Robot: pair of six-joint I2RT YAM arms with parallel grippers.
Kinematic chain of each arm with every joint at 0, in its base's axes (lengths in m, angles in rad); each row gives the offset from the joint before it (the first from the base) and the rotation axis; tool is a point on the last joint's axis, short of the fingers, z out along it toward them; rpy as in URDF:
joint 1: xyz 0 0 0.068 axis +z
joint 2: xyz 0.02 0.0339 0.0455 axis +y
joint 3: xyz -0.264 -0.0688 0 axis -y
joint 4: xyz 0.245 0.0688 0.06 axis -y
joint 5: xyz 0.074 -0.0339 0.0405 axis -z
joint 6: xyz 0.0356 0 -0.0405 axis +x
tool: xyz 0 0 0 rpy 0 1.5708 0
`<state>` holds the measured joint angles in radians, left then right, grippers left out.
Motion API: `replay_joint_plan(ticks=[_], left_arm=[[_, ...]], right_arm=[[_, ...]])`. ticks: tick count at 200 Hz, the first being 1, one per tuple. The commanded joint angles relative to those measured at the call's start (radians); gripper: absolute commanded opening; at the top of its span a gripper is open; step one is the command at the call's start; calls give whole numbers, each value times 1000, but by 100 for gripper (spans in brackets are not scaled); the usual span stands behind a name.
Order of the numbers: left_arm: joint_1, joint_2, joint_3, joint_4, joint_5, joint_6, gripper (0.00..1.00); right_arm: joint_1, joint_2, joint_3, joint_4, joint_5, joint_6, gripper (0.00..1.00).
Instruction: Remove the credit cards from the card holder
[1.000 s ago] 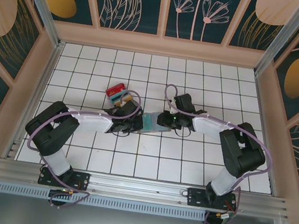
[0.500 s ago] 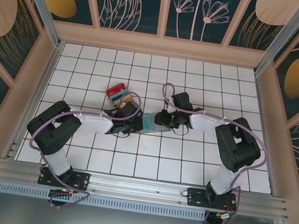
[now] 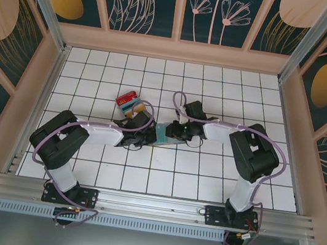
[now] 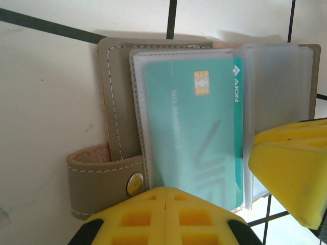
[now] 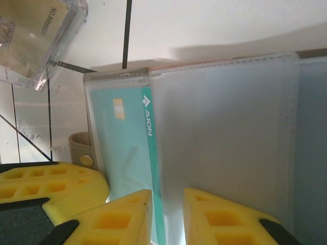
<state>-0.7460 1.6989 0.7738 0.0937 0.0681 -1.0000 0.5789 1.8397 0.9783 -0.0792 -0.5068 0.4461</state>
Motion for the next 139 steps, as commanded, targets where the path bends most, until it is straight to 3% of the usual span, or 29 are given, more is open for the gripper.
replay_joint_plan(ticks=[1, 58, 139], left_arm=[[3, 9, -12, 1, 7, -11, 6], [3, 9, -13, -2, 10, -8, 6], [2, 9, -12, -2, 14, -5, 6]], right_arm=[[15, 30, 34, 5, -16, -14, 23], [27, -40, 52, -26, 111, -16, 24], [55, 10, 83, -51, 103, -32, 25]])
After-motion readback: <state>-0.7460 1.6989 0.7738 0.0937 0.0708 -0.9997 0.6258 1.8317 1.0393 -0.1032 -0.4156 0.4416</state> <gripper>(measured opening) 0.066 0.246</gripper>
